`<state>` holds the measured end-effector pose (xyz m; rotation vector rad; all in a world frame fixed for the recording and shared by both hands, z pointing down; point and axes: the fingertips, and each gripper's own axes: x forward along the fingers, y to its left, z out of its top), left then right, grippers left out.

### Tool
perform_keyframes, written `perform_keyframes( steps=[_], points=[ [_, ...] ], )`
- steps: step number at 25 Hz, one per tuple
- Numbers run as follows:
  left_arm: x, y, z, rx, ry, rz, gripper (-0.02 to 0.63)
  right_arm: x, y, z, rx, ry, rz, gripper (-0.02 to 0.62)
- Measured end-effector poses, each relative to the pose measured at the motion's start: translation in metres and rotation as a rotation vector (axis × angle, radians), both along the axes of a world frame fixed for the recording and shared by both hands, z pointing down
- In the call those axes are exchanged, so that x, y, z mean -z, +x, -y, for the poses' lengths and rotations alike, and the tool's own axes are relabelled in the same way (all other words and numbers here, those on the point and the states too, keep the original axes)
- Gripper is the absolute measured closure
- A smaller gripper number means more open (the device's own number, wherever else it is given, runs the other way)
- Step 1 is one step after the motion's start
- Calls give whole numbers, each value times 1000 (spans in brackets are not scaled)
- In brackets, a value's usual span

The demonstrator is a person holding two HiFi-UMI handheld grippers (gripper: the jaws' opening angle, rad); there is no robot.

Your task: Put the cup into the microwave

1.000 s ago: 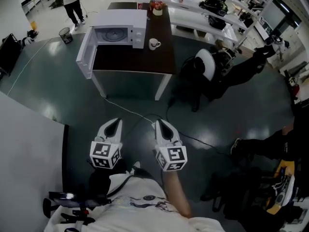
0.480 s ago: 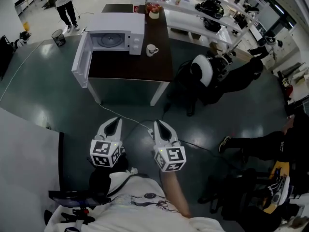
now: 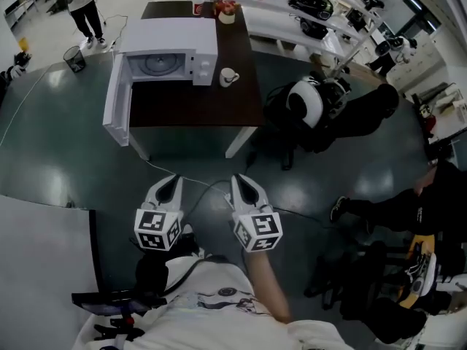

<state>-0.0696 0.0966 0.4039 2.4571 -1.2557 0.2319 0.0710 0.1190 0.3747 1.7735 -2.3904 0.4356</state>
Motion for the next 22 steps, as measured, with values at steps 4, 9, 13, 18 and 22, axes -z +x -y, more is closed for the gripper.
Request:
perform_keyframes(
  steps=[4, 9, 13, 18, 22],
  points=[
    [-13, -7, 14, -1, -33, -10, 607, -7, -4, 14, -6, -21, -13, 594],
    [-20, -8, 37, -17, -61, -20, 607, -14, -3, 35, -23, -55, -27, 594],
    [-24, 1, 53, -23, -68, -16, 607, -20, 4, 53, -24, -70, -27, 594],
    [-24, 6, 82, -2, -60, 10, 607, -25, 10, 90, 2, -71, -1, 594],
    [-13, 11, 117, 26, -33, 33, 607, -17, 16, 131, 36, -39, 21, 594]
  ],
)
